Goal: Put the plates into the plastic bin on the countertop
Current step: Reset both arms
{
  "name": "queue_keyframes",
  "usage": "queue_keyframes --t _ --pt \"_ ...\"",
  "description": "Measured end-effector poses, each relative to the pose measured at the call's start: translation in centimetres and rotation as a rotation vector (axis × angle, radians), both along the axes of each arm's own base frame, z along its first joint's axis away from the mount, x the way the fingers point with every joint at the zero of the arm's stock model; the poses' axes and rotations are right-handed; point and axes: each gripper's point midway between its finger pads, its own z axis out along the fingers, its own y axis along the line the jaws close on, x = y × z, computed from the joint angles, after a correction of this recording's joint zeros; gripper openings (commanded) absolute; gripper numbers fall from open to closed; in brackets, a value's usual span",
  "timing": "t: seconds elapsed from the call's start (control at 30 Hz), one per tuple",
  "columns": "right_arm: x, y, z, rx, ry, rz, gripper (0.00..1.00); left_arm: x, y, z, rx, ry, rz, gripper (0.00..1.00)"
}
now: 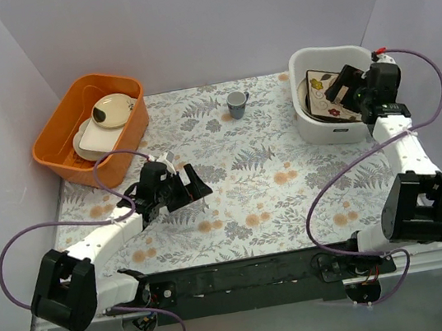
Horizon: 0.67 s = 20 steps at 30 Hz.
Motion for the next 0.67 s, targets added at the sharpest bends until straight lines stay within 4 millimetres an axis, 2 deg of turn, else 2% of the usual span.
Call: queue_keyframes --t 0.13,0.2,0.3,0.4,0.5,0.63,0.67 --pt "-0.4 4.8 1.5 -0.035 -0.049 0.115 0.98 0.3 -0.1 -1.2 0.022 0.036 0.003 0.98" --pt "-1.4 7.3 0.9 -0.042 -0.049 0.176 0.98 0.5 -0.1 -1.8 0.034 0.054 0.002 0.98" --pt "-3.5 9.8 -1.0 -0.055 -0.014 0.245 0.98 1.0 -0.2 -2.2 0.049 0.062 0.006 0.98" --pt "-4.8 11.2 -2.5 -0.072 0.035 0.289 0.98 1.7 -0.3 -1.8 0.053 0.047 0.011 0.98" --pt "-5.8 11.7 -3.4 -0.093 0.054 0.309 0.98 2.7 -0.5 -1.3 0.064 0.026 0.020 0.98" --pt "-8.6 12.0 -5.8 -0.120 0.085 0.324 0.98 3.5 -0.4 -1.5 0.086 0.015 0.031 0.98" --pt "-9.5 12.0 -7.0 -0.131 0.105 0.327 0.98 3.6 -0.3 -1.6 0.090 0.014 0.031 0.98"
